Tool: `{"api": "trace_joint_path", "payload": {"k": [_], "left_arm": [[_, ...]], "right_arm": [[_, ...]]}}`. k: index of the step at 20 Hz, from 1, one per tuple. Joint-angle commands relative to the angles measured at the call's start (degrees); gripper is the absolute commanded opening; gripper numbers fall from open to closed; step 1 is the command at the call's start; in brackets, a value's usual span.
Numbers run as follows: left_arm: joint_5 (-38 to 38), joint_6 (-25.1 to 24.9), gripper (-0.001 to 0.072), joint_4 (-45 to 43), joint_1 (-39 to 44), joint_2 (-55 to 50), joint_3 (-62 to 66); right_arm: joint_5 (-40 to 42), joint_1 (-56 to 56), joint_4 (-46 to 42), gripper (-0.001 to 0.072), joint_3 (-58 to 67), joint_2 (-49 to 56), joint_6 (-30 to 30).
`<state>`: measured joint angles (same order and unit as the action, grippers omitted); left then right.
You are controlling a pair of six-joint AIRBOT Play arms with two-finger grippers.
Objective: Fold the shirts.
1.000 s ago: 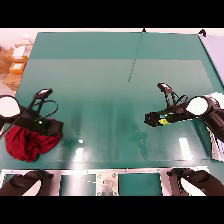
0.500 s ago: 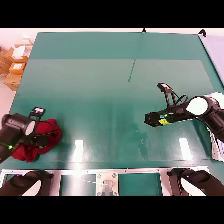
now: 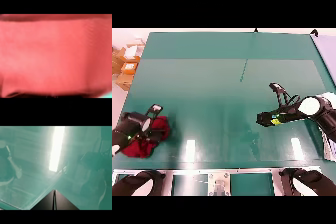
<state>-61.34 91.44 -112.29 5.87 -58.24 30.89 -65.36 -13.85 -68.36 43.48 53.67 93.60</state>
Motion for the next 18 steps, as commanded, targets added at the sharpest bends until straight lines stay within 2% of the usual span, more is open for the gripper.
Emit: {"api": "trace_joint_path", "payload": {"k": [1, 5, 7, 9, 12, 16, 17, 18], "left_arm": [[-7.39, -2.84, 0.0022, 1.77, 0.11, 0.39, 11.34], [-17.53, -4.9, 0.0022, 13.4, 5.77, 1.64, 33.88], [-18.08, -4.28, 0.0022, 22.53, 9.99, 1.62, 42.99], [-11.56, -3.21, 0.0022, 30.77, 15.04, 1.62, 46.45], [-1.25, -2.95, 0.0022, 37.42, 22.25, -2.69, 46.4], [3.76, -3.02, 0.0024, 42.27, 29.7, -17.44, 46.42], [4.66, -3.45, 0.0037, 43.78, 30.91, -21.35, 46.42], [5.31, -4.11, 0.0325, 45.33, 31.52, -24.44, 46.42]], "right_arm": [[0.0, -0.02, 0.02, 0.0016, -0.02, -0.02, 0.0], [0.02, -0.02, 0.02, 0.0016, -0.02, -0.02, 0.02], [0.0, -0.02, 0.02, 0.0016, -0.02, -0.02, 0.02], [0.0, -0.02, 0.02, 0.0016, -0.02, -0.02, 0.0], [-0.04, 0.0, 0.02, 0.0016, 0.0, -0.02, 0.02], [-1.55, 0.04, -0.02, 0.002, 0.07, -0.02, 0.02], [-2.19, 0.04, -0.04, 0.0049, 0.26, -0.02, 0.02], [-2.91, 0.04, -0.13, 0.0106, 0.63, -0.02, 0.0]]}}
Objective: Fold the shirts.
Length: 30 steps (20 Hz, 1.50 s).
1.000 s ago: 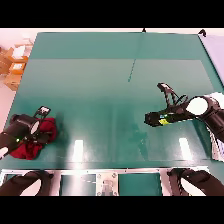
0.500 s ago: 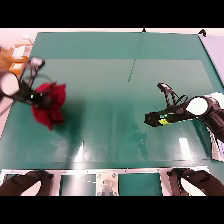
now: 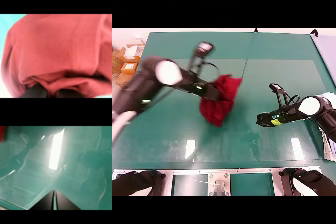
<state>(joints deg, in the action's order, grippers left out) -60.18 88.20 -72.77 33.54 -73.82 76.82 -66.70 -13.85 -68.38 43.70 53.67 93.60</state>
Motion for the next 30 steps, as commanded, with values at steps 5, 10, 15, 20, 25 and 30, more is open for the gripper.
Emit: {"api": "trace_joint_path", "payload": {"k": [5, 10, 15, 20, 25, 30], "left_arm": [[-8.33, -2.84, 0.0683, 4.13, -3.65, -11.08, 4.46], [-23.21, -4.87, 0.0683, 1.73, -17.7, -7.74, 3.45], [-11.82, -12.09, 0.0683, 19.54, -18.32, -7.32, -14.75], [-0.44, -16.96, 0.0683, 29.22, -15.45, -7.37, -25.77], [4.83, -18.69, 0.0631, 33.79, -12.72, -7.56, -26.27], [4.7, -20.15, 0.0023, 33.79, -11.61, -9.75, -25.57]], "right_arm": [[-7.65, 3.43, -1.29, 0.0448, 7.17, -0.02, 0.0], [-6.62, 7.41, -1.2, 0.0507, 3.34, 0.46, 0.48], [12.17, 7.41, 16.85, 0.0485, -14.97, 1.2, -2.05], [26.18, 3.04, 28.13, 0.0398, -19.93, 8.74, -7.34], [34.36, -0.98, 28.96, 0.039, -17.2, 15.08, -7.34], [35.63, -0.42, 28.5, 0.0017, -16.68, 15.65, -11.67]]}}
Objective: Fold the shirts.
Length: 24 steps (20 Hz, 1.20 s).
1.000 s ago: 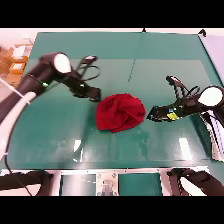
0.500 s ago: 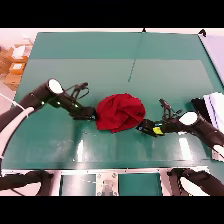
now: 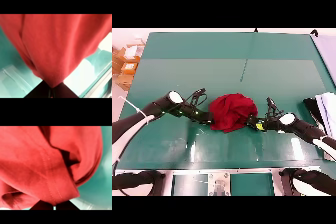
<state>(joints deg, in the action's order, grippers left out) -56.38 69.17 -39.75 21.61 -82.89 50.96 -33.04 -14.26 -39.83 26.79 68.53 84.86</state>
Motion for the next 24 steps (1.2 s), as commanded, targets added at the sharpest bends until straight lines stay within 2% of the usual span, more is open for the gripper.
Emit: {"api": "trace_joint_path", "payload": {"k": [1, 3, 6, 8, 11, 14, 18, 22, 24], "left_arm": [[-0.72, -1.09, 0.0022, 0.33, -0.68, -0.48, 1.46], [-5.44, -0.33, 0.0022, -3.34, -3.91, 1.38, 4.39], [-11.61, 4.39, 0.0022, -15.15, -10.43, 6.32, 8.7], [-13.66, 5.35, 0.0022, -21.07, -14.6, 9.38, 10.14], [-14.86, 5.49, 0.0022, -21.7, -18.88, 10.56, 10.36], [-14.51, 5.31, 0.0022, -22.03, -19.28, 10.64, 14.19], [-19.15, 5.49, 0.0022, -24.3, -19.28, 12.85, 35.82], [-22.21, 7.41, 0.0023, -31.89, -19.28, 15.54, 64.78], [-23.26, 8.26, 0.0023, -32.52, -19.28, 17.29, 74.18]], "right_arm": [[1.84, 0.87, -0.81, 0.0016, 0.24, 0.74, -3.08], [-1.44, 5.29, -5.53, 0.0015, 1.07, 0.7, -3.06], [-8.15, 16.22, -12.96, 0.0015, 4.24, 0.7, -3.06], [-10.82, 23.26, -15.37, 0.0015, 6.75, 0.7, -3.08], [-13.6, 27.96, -15.26, 0.0015, 10.64, 0.7, -4.37], [-18.62, 27.96, -15.3, 0.0015, 18.8, 0.7, -4.98], [-29.53, 28.48, -15.37, 0.0014, 41.72, -1.57, -2.54], [-33.07, 31.74, -15.32, 0.0014, 68.43, -6.45, 2.23], [-33.48, 33.55, -15.3, 0.0014, 78.9, -9.31, 3.63]]}}
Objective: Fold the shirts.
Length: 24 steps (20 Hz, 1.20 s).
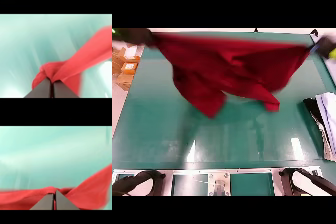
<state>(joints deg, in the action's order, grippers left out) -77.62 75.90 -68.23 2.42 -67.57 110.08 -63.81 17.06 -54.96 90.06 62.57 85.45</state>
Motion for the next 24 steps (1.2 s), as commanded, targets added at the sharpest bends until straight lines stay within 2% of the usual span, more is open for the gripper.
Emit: {"api": "trace_joint_path", "payload": {"k": [1, 4, 7, 10, 14, 18, 20, 24], "left_arm": [[-0.2, 1.66, 0.0022, -3.65, -0.09, 4.55, 15.61], [5.62, 1.6, 0.0023, -3.32, -0.09, 13.31, 12.85], [9.18, 1.36, 0.0022, -3.37, -0.09, 18.51, 12.66], [7.91, 1.4, 0.0022, -3.41, -0.09, 19.28, 12.11], [9.57, 1.36, 0.0023, -3.48, -0.09, 18.75, 0.44], [9.75, -0.09, 0.0022, -3.19, -0.09, 11.85, -10.95], [10.58, -2.73, 0.0023, -1.51, -0.09, 4.85, -16.46], [20.9, -6.69, 0.0023, -0.11, -0.09, -15.13, -23.96]], "right_arm": [[-2.71, 2.73, -0.17, 0.0015, 19.58, -4.92, 3.08], [-2.47, 2.84, -0.2, 0.0015, 26.97, -10.23, 3.02], [0.17, 2.82, -0.66, 0.0015, 27.17, -14.29, 2.36], [0.11, 2.82, -0.81, 0.0015, 26.75, -14.27, 2.32], [0.11, 2.8, -0.61, 0.0015, 20.79, -10.99, 0.79], [1.11, 0.61, -0.59, 0.0016, 10.36, -4.09, -3.34], [5.44, -2.05, -0.61, 0.0016, 2.97, 1.2, -5.25], [15.8, -7.17, -0.59, 0.0016, -7.58, 15.78, -6.64]]}}
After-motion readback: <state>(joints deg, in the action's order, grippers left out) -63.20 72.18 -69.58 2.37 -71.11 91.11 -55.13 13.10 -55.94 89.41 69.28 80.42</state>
